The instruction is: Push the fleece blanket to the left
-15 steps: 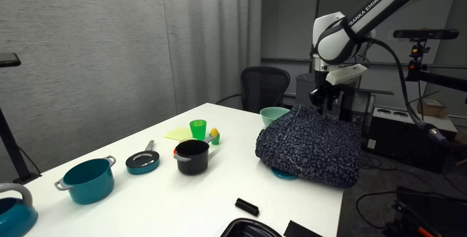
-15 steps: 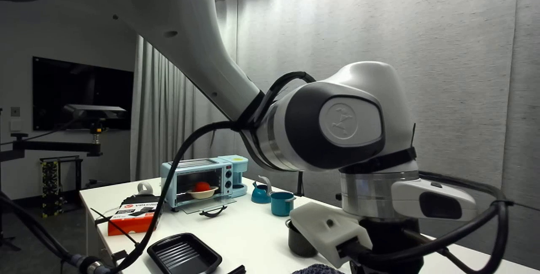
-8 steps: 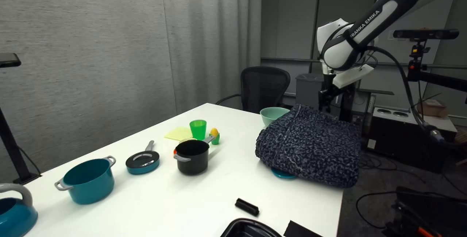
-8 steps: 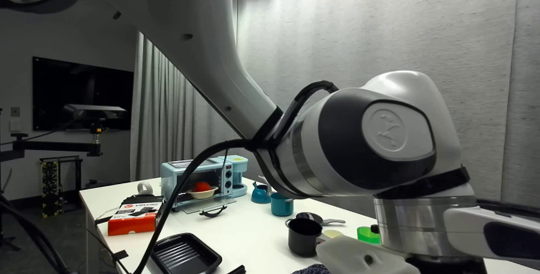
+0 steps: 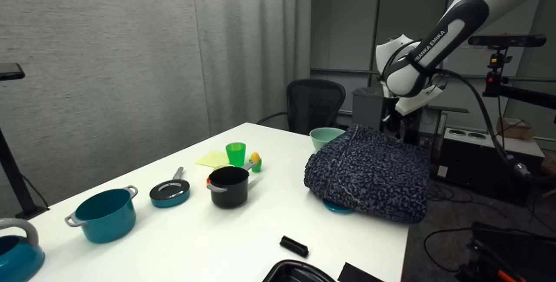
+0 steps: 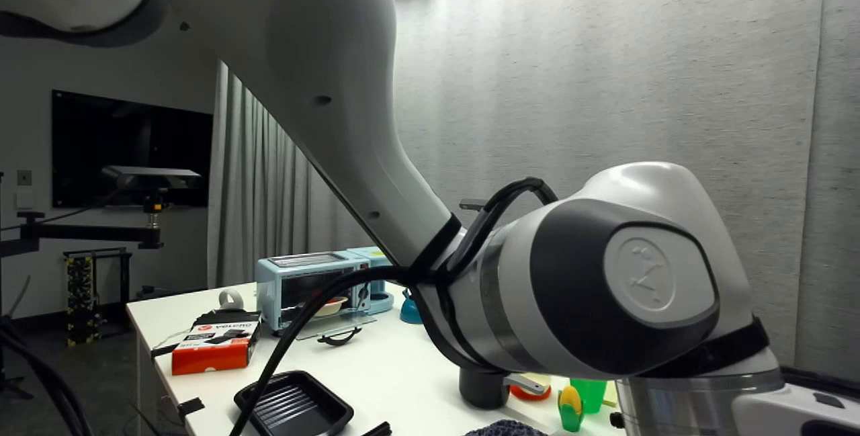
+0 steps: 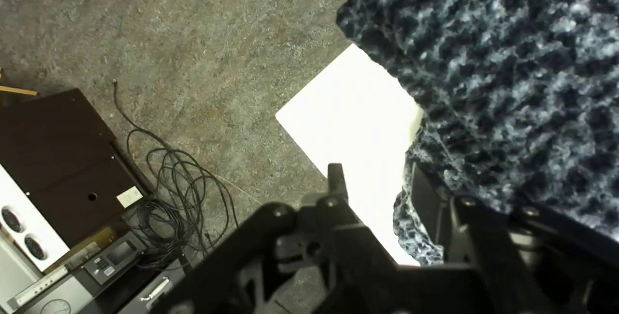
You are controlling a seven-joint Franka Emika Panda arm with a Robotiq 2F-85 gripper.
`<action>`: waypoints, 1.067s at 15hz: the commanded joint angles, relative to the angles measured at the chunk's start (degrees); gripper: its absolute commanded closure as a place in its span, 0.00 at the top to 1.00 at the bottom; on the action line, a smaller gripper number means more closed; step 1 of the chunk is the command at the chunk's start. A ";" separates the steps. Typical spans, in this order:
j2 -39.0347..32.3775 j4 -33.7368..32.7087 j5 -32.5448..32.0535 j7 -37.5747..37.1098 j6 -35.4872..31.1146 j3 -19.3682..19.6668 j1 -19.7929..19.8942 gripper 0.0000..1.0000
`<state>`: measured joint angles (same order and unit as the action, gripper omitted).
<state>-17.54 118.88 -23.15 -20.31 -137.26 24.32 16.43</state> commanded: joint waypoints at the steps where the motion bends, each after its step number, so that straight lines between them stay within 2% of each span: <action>1: -0.80 1.48 1.20 -1.61 -5.56 -0.25 -0.24 0.10; 2: -1.06 1.36 2.96 -0.58 -6.36 -0.66 0.26 0.02; 3: -0.82 1.91 4.76 0.01 -6.88 -1.22 0.31 0.00; 13: 3.65 2.88 31.56 17.25 -4.03 -10.50 2.10 0.00; 14: 3.93 2.82 32.64 18.99 -3.37 -10.80 2.00 0.00; 16: 3.89 1.57 29.02 21.24 -0.64 -9.70 1.17 0.00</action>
<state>-15.24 120.76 6.88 -3.61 -141.57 14.98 16.97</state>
